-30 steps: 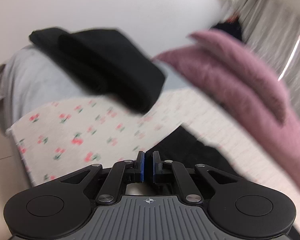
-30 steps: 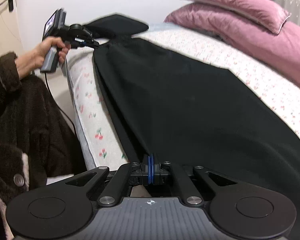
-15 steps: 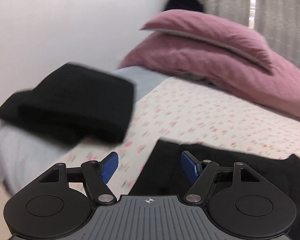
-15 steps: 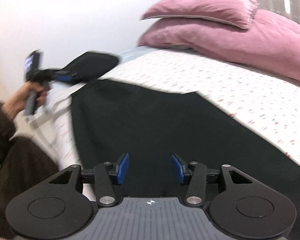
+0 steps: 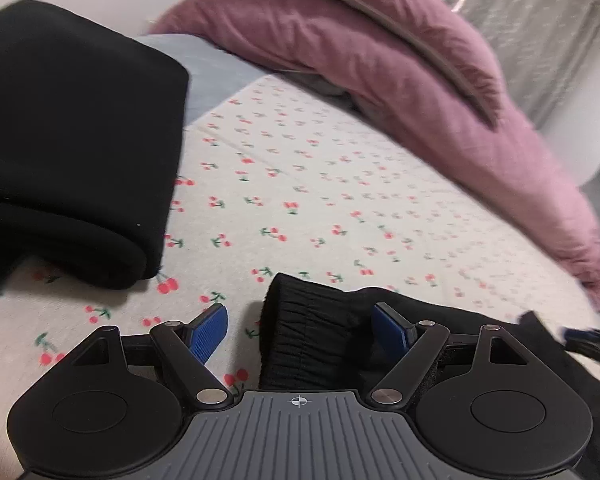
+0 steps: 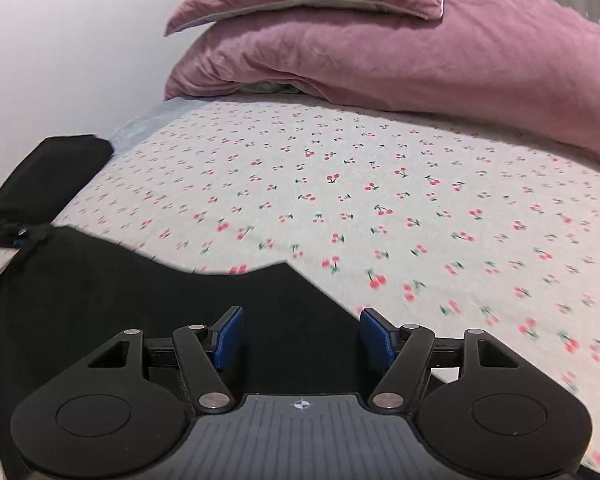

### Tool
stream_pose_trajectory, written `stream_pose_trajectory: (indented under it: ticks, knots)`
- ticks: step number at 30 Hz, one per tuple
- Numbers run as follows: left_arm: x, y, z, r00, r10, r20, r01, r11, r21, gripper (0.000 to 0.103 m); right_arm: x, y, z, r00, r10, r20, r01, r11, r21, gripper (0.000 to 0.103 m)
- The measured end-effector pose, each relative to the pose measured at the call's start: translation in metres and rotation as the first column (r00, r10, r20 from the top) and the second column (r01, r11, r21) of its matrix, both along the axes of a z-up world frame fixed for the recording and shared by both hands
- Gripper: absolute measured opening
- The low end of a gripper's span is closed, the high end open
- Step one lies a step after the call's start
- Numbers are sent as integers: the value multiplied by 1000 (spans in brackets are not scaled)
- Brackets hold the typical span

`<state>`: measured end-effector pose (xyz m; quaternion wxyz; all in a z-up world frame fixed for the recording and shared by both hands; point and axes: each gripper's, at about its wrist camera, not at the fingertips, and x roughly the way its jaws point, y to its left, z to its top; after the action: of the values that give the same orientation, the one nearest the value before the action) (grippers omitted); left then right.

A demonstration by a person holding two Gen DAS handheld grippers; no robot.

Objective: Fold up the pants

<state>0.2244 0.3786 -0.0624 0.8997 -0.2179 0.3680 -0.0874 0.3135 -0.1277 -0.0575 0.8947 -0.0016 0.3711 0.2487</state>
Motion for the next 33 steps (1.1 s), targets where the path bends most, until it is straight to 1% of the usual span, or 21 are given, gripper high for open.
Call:
stream_pose_trajectory:
  ticks: [3,5,7,9,11,12,13,14,15,16,18,19,21,22,23,24,26,28,30,31,33]
  knots:
    - [0,9,-5,999,-33,10,34,998,-58,77,12,17,-11,1000,-6,3,6,1000,10,63]
    - [3,12,-6,999,-48,9,49,995,-91,70,18,24,-15,1000,-13,1,13,1000,6,60]
    - [4,13,-8,998,-60,-3,59,992,-115,52,20,30,-21,999,-32,17,32,999,7,57]
    - [3,10,-8,999,-54,-5,53,995,-79,39,16,31,-23,999,-41,32,40,999,24,44]
    - [-1,5,-6,999,-40,10,40,999,-36,31,14,31,-23,999,-27,28,25,997,66,18]
    - [-4,3,-5,999,-32,25,32,999,-23,30,12,33,-22,999,-25,32,22,997,78,16]
    - [-8,1,-4,999,-22,43,22,1000,-5,28,10,36,-20,999,-23,49,20,998,67,7]
    - [-13,-1,-3,998,-9,63,9,1000,7,26,6,38,-18,997,-14,79,10,998,55,3]
    - [-16,-2,-1,997,2,83,-4,1000,17,14,4,38,-16,995,-19,99,13,999,52,3]
    - [-20,-3,2,994,28,107,-31,999,33,10,2,35,-14,993,-29,113,22,998,67,3]
    - [-25,-1,3,990,42,137,-46,999,25,11,4,32,-13,992,-43,116,32,995,97,3]
    - [-26,-4,1,989,33,144,-43,997,63,17,7,34,-16,993,-47,108,40,997,67,4]
    - [-24,-11,-2,990,40,134,-59,988,141,25,9,44,-21,991,-63,119,65,998,-11,16]
    - [-25,-11,-1,989,57,137,-77,986,147,35,8,46,-21,988,-84,130,88,996,-23,27]
    - [-25,-11,2,987,87,135,-108,982,156,40,7,47,-19,985,-102,137,106,994,-18,34]
    - [-27,-13,7,983,120,140,-146,972,185,49,4,45,-15,982,-120,146,123,992,-12,37]
    - [-31,-21,20,974,142,175,-186,945,268,52,-5,41,-6,979,-129,160,131,991,-1,42]
    - [-38,-34,35,970,124,210,-188,928,321,61,-19,44,3,976,-122,180,126,992,-9,48]
    - [-44,-54,49,969,71,235,-152,925,348,69,-36,49,9,979,-82,184,86,996,-13,58]
    - [-47,-65,54,971,25,240,-111,928,356,71,-45,53,12,981,-58,183,61,998,-12,64]
    - [-51,-93,61,969,-77,234,-16,928,373,73,-69,63,15,984,18,178,-15,1000,-19,65]
